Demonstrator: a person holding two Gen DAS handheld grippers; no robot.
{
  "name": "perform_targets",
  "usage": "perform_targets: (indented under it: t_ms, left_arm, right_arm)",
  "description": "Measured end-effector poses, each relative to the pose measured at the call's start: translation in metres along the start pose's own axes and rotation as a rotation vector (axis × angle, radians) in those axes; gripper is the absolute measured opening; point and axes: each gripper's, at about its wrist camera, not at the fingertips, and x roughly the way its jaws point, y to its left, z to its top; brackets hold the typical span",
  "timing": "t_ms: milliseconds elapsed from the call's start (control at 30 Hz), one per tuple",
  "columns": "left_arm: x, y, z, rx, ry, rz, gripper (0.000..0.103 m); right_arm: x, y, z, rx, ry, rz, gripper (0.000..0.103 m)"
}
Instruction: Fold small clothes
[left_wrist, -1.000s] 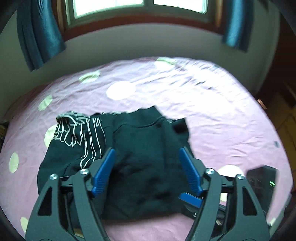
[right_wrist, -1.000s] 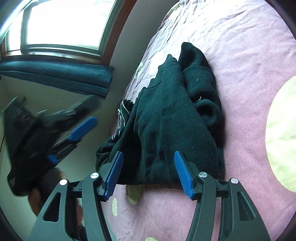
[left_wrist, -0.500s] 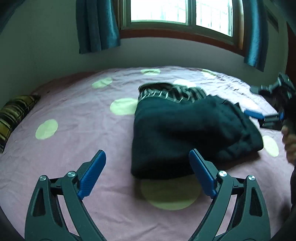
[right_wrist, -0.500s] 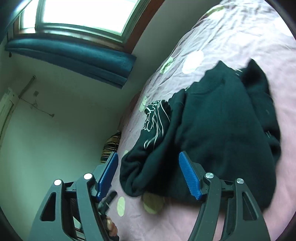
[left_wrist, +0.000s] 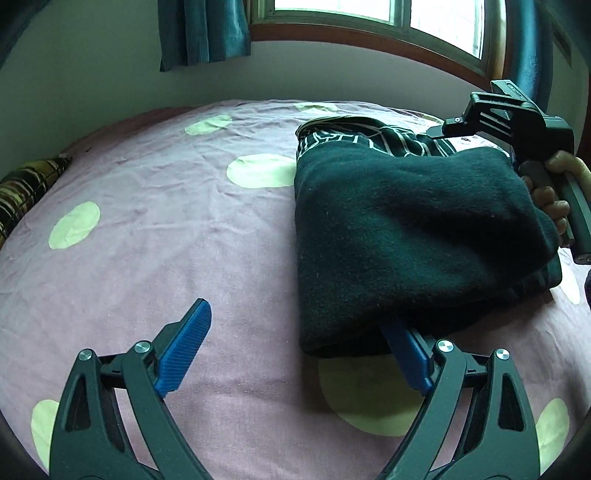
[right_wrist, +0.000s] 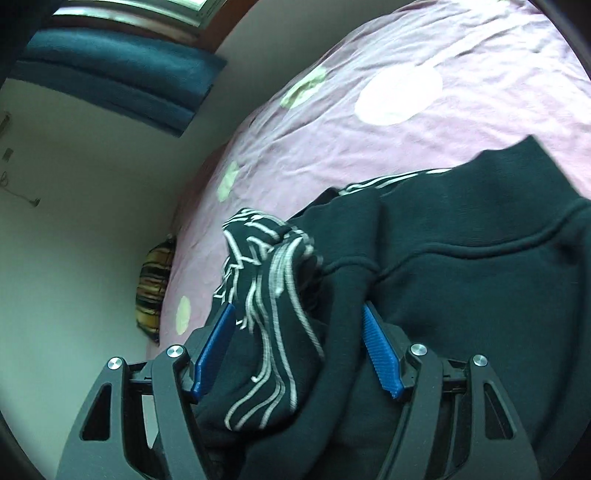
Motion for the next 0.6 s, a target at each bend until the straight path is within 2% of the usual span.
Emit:
perform_targets:
  t_ms: [67,100,133,267,367,467,600]
  left_arm:
    - [0.003,0.005,-0.002,-0.023,0.014,-0.013,0.092]
    - [0.004,0.007,-0.003,-0.034,0.016,-0.019,0.092]
    - [0.003,0.007,-0.003,-0.040,0.019,-0.022,0.092]
    - [0.000,0.004,-0.003,-0.030,0.015,-0.018,0.092]
    - [-0.002,-0.004,-0.002,-0.004,0.007,-0.008,0.092]
    - [-0.005,-0.012,0.004,0.023,-0.014,0.006,0.092]
    - [-0.002,-0.024,0.016,0.040,-0.035,0.004,0.092]
  right_arm:
    - [0.007,0.002,0.001,-0.025,0.006,-0.024,0.055]
    - [0.012,0.003,0.003,-0.028,0.011,-0.039,0.031]
    - [0.016,0.003,0.004,-0.033,0.026,-0.051,0.026]
    - [0.007,0.013,0.006,-0.054,0.000,-0.035,0.020]
    - [-0.022,0.035,0.012,-0.090,-0.073,0.045,0.018]
    - [-0.056,0.057,0.019,-0.157,-0.148,0.068,0.017]
    - [-0.093,0.045,0.030,-0.168,-0.191,0.073,0.017]
